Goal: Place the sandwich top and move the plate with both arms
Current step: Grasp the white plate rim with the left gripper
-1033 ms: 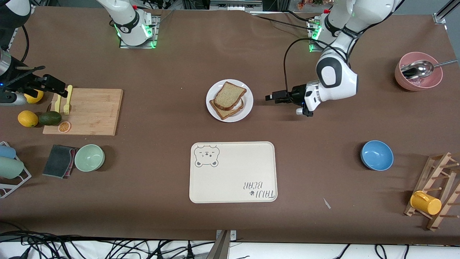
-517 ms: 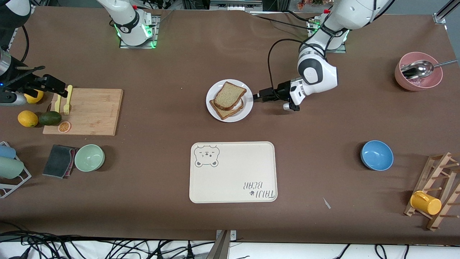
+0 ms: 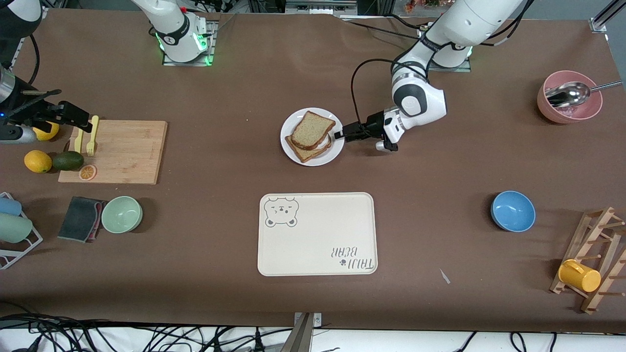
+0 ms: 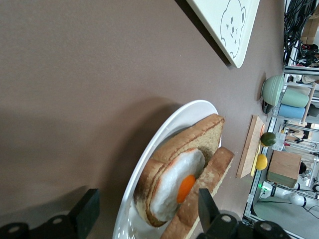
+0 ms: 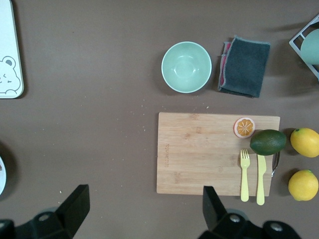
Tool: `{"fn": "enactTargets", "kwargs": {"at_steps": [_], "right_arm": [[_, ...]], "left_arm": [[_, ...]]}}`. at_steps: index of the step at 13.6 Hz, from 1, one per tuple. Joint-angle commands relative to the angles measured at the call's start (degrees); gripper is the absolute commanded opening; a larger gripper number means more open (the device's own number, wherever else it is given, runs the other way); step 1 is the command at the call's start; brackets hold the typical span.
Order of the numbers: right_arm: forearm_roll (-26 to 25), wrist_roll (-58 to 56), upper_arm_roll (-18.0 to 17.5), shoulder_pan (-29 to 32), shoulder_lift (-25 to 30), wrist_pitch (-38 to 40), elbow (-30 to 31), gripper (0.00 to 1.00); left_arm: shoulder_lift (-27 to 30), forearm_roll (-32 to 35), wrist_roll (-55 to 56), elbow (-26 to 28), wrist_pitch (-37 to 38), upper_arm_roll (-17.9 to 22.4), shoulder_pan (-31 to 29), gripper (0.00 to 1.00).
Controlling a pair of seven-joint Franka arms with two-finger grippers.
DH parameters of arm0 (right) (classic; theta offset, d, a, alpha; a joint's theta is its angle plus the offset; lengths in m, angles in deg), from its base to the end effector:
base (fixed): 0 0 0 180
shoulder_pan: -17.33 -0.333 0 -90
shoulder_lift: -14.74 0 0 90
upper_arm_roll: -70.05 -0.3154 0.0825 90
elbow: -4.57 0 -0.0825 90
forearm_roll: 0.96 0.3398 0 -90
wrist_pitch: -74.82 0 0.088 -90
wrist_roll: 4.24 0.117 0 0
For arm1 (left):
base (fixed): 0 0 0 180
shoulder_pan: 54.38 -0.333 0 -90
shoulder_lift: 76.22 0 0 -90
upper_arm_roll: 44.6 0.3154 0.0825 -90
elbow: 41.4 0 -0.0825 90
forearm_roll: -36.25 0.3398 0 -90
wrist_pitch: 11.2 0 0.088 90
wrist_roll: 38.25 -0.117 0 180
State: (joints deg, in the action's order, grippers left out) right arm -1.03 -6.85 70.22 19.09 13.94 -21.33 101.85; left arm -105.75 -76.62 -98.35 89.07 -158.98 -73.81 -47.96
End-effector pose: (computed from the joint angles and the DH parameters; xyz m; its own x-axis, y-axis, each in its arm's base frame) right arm 0.5186 -0.0176 0.5612 0.9994 0.0120 -0.0337 0.0120 -0.9999 -0.0003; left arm 0.3867 -0.2805 0.1658 0.9590 0.2277 -0.1686 0.2659 -0.5179 0.8131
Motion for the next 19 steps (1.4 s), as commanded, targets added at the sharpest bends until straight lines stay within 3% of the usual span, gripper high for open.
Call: {"fn": "enactTargets", "kwargs": {"at_steps": [1,12,19], "right_arm": [[0.1,-1.0,-0.4,0.6,0.3,0.7,-0.6,1.00],[0.0,-0.9,-0.7,0.5,0.3,0.7,-0.6,1.00],[0.1,-0.8,-0.7,0.5,0.3,0.8,-0.6,1.00]], "left_arm": [[-1.8,-3.8,-4.1,-2.0,-1.4,0.1,0.8,0.82],[-3.1,-5.7,-9.2,-1.5,-1.4,0.1,0.7,0.46],[-2.2,-5.8,-11.8,-0.1,-1.4,-0.1,0.2,0.30]]}}
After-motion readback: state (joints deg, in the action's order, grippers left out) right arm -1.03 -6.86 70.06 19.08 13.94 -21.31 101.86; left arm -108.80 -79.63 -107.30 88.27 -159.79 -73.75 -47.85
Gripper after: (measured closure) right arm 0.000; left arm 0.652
